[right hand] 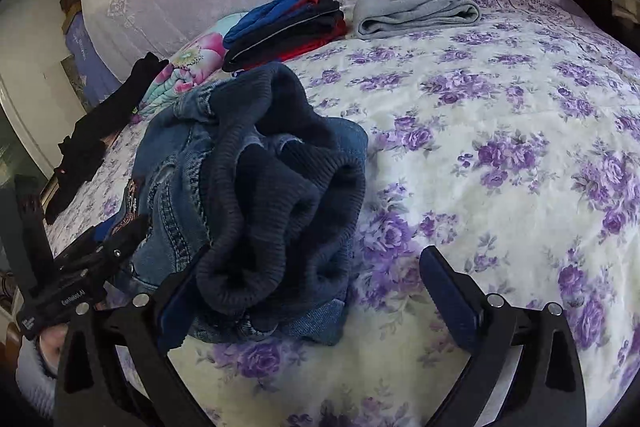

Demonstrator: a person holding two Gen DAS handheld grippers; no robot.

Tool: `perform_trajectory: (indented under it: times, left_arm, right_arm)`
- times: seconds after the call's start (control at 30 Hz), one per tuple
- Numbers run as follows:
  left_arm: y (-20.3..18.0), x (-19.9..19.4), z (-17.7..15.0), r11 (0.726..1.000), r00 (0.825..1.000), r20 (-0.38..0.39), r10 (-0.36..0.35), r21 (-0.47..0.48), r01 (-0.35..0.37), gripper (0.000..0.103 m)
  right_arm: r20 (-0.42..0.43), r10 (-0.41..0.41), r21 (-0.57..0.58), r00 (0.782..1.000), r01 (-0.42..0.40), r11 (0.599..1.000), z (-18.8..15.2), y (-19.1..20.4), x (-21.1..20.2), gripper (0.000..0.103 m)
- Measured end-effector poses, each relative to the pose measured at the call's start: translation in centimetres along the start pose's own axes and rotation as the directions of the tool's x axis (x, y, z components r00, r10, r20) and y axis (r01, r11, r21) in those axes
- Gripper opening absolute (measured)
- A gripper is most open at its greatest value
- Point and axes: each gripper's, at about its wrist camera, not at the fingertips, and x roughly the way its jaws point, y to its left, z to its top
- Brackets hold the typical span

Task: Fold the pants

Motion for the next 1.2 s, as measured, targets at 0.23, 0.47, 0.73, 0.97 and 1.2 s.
perform_trajectory:
  times: [0.23, 0.47, 0.73, 0.97, 1.2]
  left_arm:
    - [2.3, -3.1, 1.0, 0.996, 0.999, 0.044, -0.024, -0.085, 0.028, 0.09]
    - [3.0, -4.1, 4.0, 0.995, 0.995, 0.088, 0.045, -0.089, -0.037, 0.09]
    - [3.1, 0.3, 2.3, 0.993, 0.997, -0.011, 0.071, -0.095, -0.071, 0.094]
    - [5.7, -3.3, 3.3, 0.981, 0.999, 0.022, -0.034, -0.189, 0.037, 0.093]
    - [8.1, -1.5, 1.4, 0.899, 0.97, -0.064, -0.233, -0.394, 0.19, 0.093]
  right_arm:
    - [0.1, 0.032, 0.031, 0.995, -0.035, 0.999, 1.0, 1.0, -4.5, 0.099]
    - [0.225, 0.17, -0.128, 0.959, -0.144, 0.981, 4.0, 7.0, -6.6, 0.099]
    - [0.098, -0.035, -0.31, 0.995, 0.064, 0.949, 2.8, 9.2, 0.5, 0.1]
    - [0.196, 0.15, -0.112, 0.969, -0.13, 0.985, 3.6, 4.7, -5.6, 0.099]
    - [0.103, 0.324, 0.379, 0.94, -0.339, 0.861, 1.1, -4.3, -2.8, 0.099]
